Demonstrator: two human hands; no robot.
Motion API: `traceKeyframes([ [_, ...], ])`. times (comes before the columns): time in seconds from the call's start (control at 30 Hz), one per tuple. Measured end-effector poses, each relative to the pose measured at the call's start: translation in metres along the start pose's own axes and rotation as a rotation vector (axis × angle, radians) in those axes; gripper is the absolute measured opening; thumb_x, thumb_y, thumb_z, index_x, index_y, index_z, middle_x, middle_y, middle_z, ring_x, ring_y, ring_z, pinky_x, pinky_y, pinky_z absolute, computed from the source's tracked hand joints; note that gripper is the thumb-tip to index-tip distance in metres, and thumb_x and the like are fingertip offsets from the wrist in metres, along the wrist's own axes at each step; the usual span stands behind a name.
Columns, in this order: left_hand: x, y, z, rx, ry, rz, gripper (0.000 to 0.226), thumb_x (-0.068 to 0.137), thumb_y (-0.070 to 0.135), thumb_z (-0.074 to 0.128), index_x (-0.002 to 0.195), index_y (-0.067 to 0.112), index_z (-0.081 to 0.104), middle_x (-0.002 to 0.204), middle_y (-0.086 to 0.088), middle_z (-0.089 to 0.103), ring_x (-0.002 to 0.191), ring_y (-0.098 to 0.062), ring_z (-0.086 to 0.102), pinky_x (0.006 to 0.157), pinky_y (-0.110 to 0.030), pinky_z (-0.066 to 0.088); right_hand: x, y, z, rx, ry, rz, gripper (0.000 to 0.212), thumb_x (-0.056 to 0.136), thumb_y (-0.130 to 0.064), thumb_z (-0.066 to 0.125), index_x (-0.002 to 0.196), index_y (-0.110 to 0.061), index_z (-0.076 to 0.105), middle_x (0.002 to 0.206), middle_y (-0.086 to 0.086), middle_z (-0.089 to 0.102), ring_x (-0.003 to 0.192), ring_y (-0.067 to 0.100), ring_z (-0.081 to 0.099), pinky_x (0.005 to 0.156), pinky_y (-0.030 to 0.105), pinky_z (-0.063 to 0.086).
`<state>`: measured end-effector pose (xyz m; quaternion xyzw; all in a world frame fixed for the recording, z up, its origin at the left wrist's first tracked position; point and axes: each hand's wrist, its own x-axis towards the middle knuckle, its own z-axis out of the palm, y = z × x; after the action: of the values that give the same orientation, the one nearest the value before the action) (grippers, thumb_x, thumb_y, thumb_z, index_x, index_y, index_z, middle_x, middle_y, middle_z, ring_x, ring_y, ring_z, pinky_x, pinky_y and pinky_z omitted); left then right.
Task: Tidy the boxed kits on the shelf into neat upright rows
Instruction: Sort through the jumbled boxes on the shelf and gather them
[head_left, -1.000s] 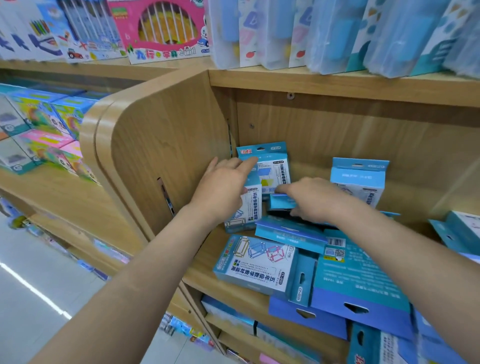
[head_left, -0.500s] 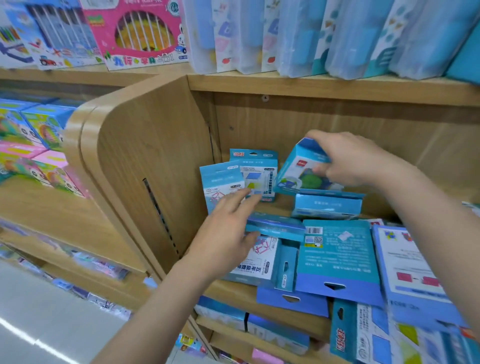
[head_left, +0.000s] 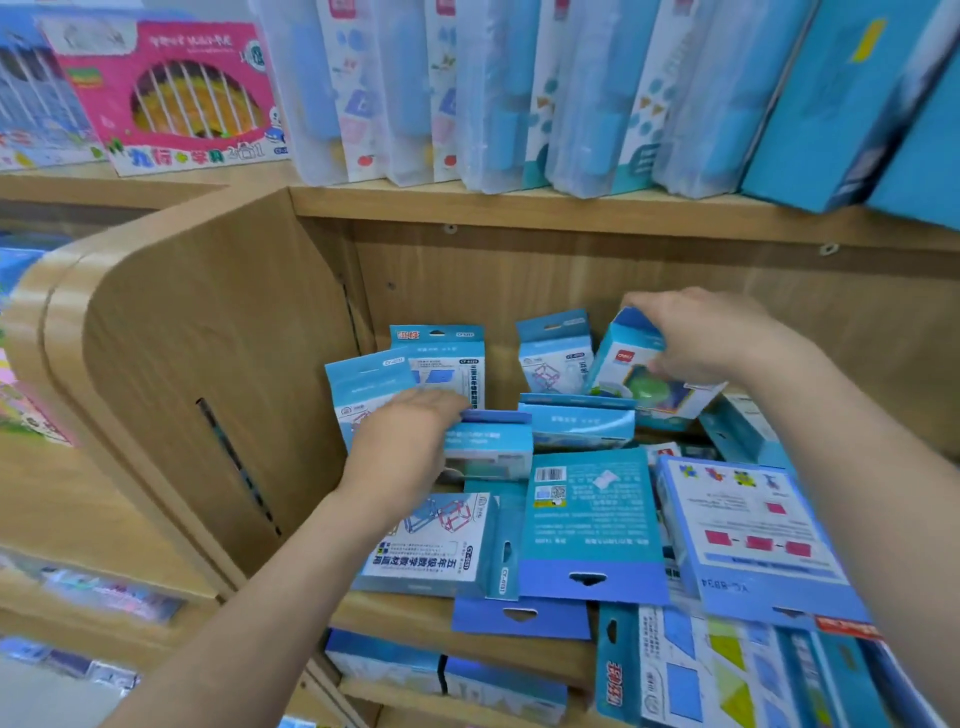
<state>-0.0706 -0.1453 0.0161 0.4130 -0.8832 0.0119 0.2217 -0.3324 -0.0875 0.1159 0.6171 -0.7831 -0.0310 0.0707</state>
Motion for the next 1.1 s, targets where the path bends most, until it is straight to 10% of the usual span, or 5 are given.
traceKeyframes([
  [0.5,0.012,0.07,-0.068,-0.434,0.513,0.065,0.019,0.088,0.01,0.048,0.096,0.01,0.065,0.086,-0.002,0.065,0.08,-0.027,0.058,0.071,-0.04,0.046,-0.03,0.047,0.052,0.183,0.065,0.193,0.061,0.088,-0.025,0.06,0.142,-0.022,0.032,0.132,0.015,0.05,0.121,0.035,0.044,0.094,0.041,0.041],
  [0.67,0.0,0.09,-0.067,-0.522,0.482,0.079,0.02,0.088,0.014,0.046,0.095,0.013,0.064,0.084,0.005,0.062,0.081,-0.024,0.057,0.069,-0.04,0.047,-0.113,0.012,0.006,1.383,0.133,-0.063,0.035,0.092,-0.05,0.044,0.123,-0.038,0.056,0.125,-0.005,0.063,0.116,0.005,0.056,0.099,0.03,0.042],
  [0.77,0.0,0.107,-0.066,-0.604,0.442,0.075,0.019,0.088,0.013,0.048,0.095,0.014,0.064,0.083,0.003,0.063,0.08,-0.024,0.058,0.07,-0.04,0.047,-0.145,-0.007,0.001,1.275,0.076,-0.206,0.038,0.084,-0.032,0.064,0.121,-0.027,0.056,0.115,-0.005,0.067,0.103,0.004,0.063,0.086,0.022,0.051],
  [0.93,0.004,0.148,-0.071,-0.671,0.465,0.169,0.035,0.085,0.017,0.063,0.12,0.016,0.056,0.112,0.002,0.054,0.107,-0.013,0.049,0.094,-0.027,0.039,-0.17,0.012,0.02,1.363,0.478,0.191,0.019,0.084,-0.015,0.07,0.101,-0.011,0.064,0.098,0.003,0.072,0.085,0.009,0.067,0.074,0.025,0.054],
  [1.1,-0.014,0.203,-0.047,-0.793,-0.13,0.095,0.056,0.082,0.043,0.067,0.131,0.034,0.04,0.116,0.02,0.052,0.106,-0.001,0.053,0.092,-0.031,0.045,-0.196,0.056,0.046,1.749,0.489,0.489,0.019,0.086,-0.019,0.066,0.1,-0.007,0.065,0.094,0.014,0.073,0.085,0.029,0.068,0.082,0.048,0.054],
])
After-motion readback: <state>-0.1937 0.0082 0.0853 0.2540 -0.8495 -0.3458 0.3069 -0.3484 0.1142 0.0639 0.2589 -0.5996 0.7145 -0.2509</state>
